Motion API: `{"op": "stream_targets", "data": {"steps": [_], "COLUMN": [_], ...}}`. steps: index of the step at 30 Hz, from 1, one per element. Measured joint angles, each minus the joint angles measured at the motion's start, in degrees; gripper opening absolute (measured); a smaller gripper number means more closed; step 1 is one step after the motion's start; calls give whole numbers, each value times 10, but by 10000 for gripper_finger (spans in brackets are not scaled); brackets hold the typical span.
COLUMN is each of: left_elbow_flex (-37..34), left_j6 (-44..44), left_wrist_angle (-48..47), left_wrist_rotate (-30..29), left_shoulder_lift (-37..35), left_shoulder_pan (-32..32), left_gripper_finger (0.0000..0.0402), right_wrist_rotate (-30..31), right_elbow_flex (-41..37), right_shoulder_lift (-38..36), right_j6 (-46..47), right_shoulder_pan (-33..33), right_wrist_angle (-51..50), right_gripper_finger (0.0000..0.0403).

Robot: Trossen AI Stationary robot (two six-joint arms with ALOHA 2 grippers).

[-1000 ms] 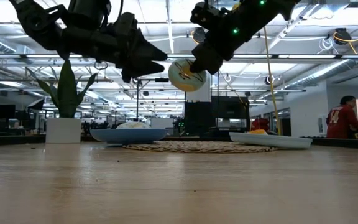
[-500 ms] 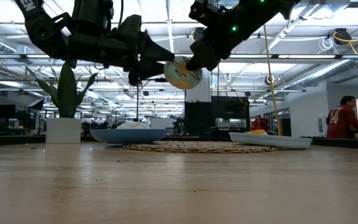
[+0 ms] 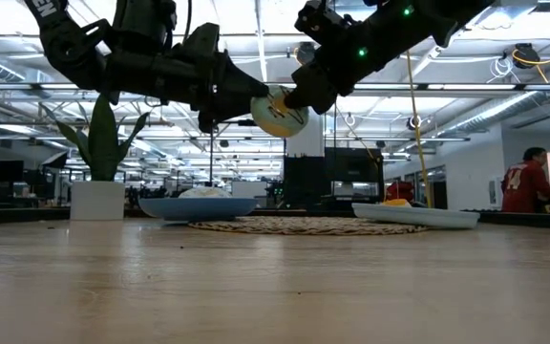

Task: Pick & Place donuts
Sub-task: Put the large blue donut on the dark blue plate

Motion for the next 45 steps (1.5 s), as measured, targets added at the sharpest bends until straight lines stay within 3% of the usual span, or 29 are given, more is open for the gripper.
{"op": "stream_targets", "data": {"steps": [16, 22, 27, 31, 35, 40, 45], "left_elbow_flex": [0, 0, 0, 0, 0, 0, 0], "left_j6": [12, 11, 11, 11, 11, 16, 22], "left_wrist_angle": [0, -1, 0, 0, 1, -54, -165], "left_wrist_rotate": [22, 50, 52, 51, 50, 58, 59], "left_shoulder_lift": [0, -3, -3, -3, -3, -28, -92], "left_shoulder_pan": [8, 16, 17, 17, 19, 43, 81], "left_gripper_finger": [16, 25, 9, 21, 31, 9, 24], "right_wrist_rotate": [-40, -42, -39, -39, -13, 81, 202], "right_elbow_flex": [-1, -1, -1, -1, -1, -1, -1], "right_shoulder_lift": [0, 0, 0, 0, 0, 0, 0], "right_j6": [-3, 0, 24, 28, 23, -49, -67], "right_shoulder_pan": [0, 7, 10, 13, 21, 45, 76], "right_wrist_angle": [25, 19, 30, 30, 27, 27, 37], "right_gripper_finger": [22, 33, 39, 79, 150, 231, 266]}}
